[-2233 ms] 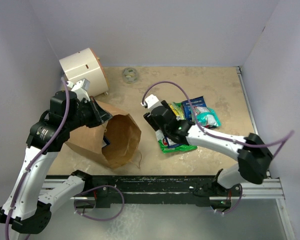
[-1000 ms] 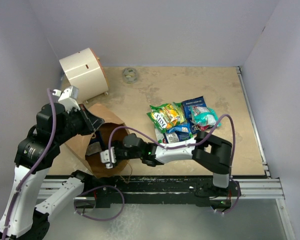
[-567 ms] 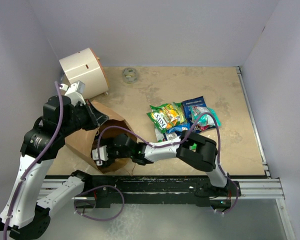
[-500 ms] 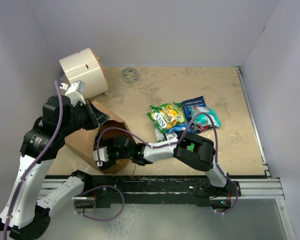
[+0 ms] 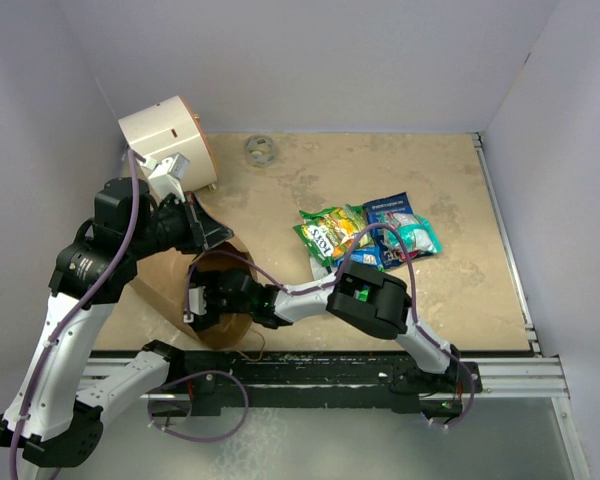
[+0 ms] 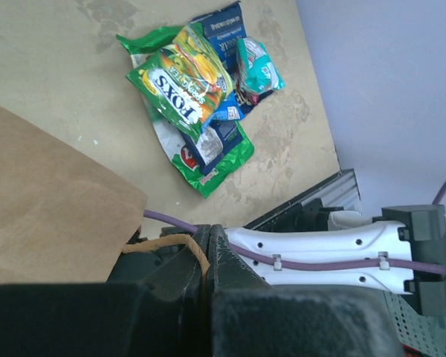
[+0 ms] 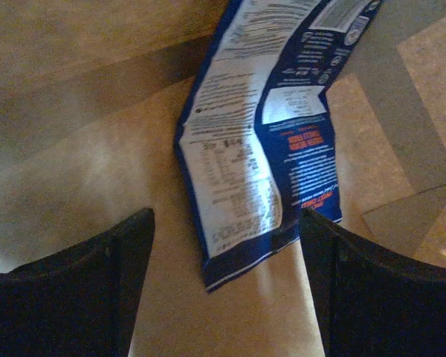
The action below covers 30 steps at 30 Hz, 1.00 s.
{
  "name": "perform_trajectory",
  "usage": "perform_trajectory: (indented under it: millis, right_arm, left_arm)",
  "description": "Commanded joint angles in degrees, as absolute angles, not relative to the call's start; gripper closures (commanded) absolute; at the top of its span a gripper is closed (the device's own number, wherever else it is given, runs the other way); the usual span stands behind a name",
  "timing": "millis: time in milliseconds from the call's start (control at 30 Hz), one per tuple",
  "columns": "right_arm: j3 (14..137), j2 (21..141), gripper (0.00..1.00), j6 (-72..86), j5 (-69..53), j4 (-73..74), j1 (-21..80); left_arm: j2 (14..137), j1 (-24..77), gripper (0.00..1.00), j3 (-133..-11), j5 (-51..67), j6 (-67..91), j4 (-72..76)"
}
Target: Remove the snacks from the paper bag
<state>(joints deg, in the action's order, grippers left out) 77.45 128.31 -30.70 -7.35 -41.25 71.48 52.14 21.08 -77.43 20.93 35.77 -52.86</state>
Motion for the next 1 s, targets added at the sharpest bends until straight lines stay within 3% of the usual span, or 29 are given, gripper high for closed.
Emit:
perform_trajectory:
  millis: [0, 300, 700, 967]
  right_arm:
    - [83.0, 131.1, 0.22, -27.3, -2.3, -42.4, 70.3]
    - [89.6, 135.3, 0.45, -24.9, -1.4, -41.6, 67.8]
    - [89.1, 130.7, 1.0, -24.3, 0.0, -37.2, 65.5]
    - [77.3, 120.1, 1.0, -24.0, -0.8, -37.7, 65.4]
  left_arm:
    - [51.4, 21.1, 1.0, -79.3, 27.0, 34.7, -48.5]
    - [50.7, 21.1, 1.0, -78.2, 29.7, 34.4, -50.8]
    - [47.1, 21.1, 1.0, -78.3, 18.7, 34.5, -56.9]
    - [47.4, 21.1, 1.0, -76.5, 12.8, 35.7, -55.5]
